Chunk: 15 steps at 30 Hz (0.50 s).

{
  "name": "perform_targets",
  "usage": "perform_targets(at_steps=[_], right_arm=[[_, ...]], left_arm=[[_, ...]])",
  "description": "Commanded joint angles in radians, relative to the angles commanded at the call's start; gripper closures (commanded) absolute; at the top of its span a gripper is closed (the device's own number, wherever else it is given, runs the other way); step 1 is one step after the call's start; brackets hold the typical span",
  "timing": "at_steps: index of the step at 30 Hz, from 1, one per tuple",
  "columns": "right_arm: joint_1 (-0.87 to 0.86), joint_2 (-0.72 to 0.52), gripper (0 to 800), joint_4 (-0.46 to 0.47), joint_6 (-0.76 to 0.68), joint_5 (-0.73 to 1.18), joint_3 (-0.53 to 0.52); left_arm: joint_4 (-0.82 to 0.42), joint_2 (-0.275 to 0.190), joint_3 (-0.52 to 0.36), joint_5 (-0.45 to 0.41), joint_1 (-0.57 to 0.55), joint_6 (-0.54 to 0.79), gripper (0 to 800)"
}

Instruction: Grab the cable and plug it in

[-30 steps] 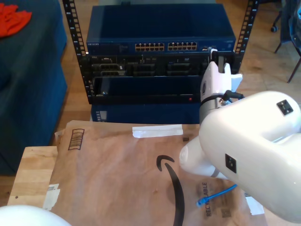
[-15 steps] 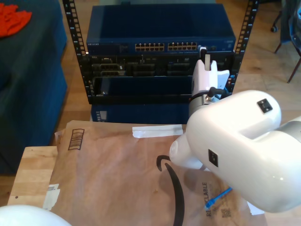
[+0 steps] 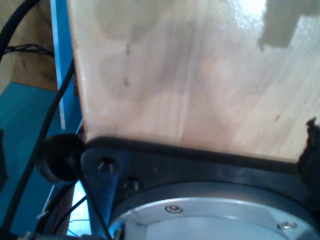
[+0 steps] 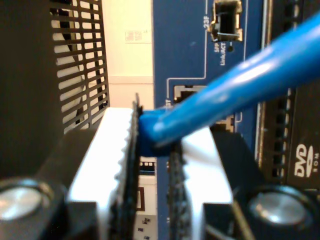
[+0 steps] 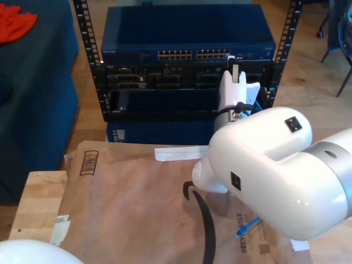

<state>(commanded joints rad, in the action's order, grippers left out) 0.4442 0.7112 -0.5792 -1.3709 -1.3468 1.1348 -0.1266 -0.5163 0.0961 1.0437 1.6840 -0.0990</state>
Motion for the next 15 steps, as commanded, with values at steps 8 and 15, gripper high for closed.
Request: perform_targets(at_steps=[8,15], right_arm=[[0.0,0.012,800,0.0,0.002,0.0,0.031],[-0.002,0.035,800,-0.002,0.003,0.0,0.048]], left_arm=[[0.0,0.0,0.0,0.0,0.0,0.0,0],[0.0,0.0,0.0,0.0,0.0,0.0,0]])
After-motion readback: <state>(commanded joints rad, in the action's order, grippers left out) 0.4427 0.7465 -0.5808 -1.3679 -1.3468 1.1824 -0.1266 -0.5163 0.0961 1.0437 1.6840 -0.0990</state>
